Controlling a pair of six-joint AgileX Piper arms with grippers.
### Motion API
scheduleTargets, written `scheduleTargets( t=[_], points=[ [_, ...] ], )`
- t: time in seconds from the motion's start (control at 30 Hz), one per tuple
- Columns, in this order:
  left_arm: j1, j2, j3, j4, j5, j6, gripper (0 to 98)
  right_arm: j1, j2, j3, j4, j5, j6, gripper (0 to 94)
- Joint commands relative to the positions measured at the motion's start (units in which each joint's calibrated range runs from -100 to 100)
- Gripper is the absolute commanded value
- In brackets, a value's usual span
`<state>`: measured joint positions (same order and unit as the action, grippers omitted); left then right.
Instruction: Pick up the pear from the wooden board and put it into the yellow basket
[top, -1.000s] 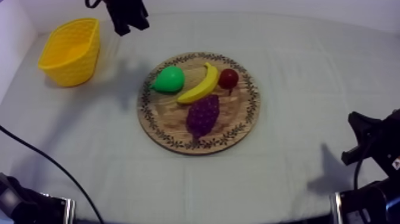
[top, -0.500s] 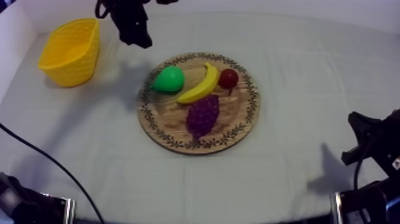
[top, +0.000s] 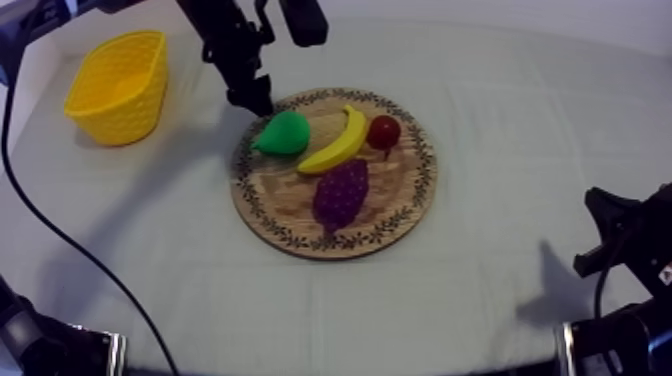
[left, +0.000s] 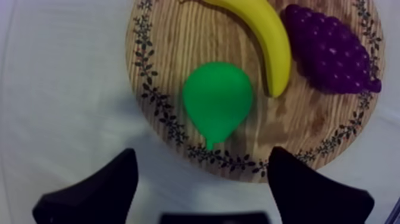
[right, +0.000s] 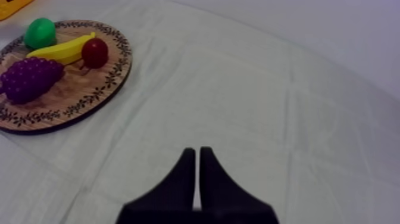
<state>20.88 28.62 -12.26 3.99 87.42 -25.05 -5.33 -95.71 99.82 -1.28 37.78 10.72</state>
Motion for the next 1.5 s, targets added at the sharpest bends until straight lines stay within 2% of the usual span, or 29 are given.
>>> scheduleTargets(
  t=[0.0, 0.77, 0.9, 1.27, 1.47],
  points=[
    [0.03, 2.13, -0.25, -0.01, -0.32, -0.02, 81.1, -0.03, -0.04, -0.05, -0.01, 0.04, -0.04, 0.4],
    [0.91, 19.12, -7.62, 0.58, -1.54, -0.3, 82.4, -0.03, -0.04, -0.05, -0.01, 0.04, 0.0, 0.4],
    [0.83, 20.45, -8.11, 0.79, -1.73, 0.09, 76.2, -0.03, -0.04, -0.05, -0.01, 0.04, 0.0, 0.4],
    [1.13, 21.42, -8.2, 1.74, -2.76, 2.05, 49.0, -0.03, -0.04, -0.05, -0.01, 0.04, 0.0, 0.4],
    [1.8, 21.0, -7.8, 1.7, -3.09, 2.53, 44.2, -0.03, -0.04, -0.05, -0.01, 0.04, 0.0, 0.4]
  ],
)
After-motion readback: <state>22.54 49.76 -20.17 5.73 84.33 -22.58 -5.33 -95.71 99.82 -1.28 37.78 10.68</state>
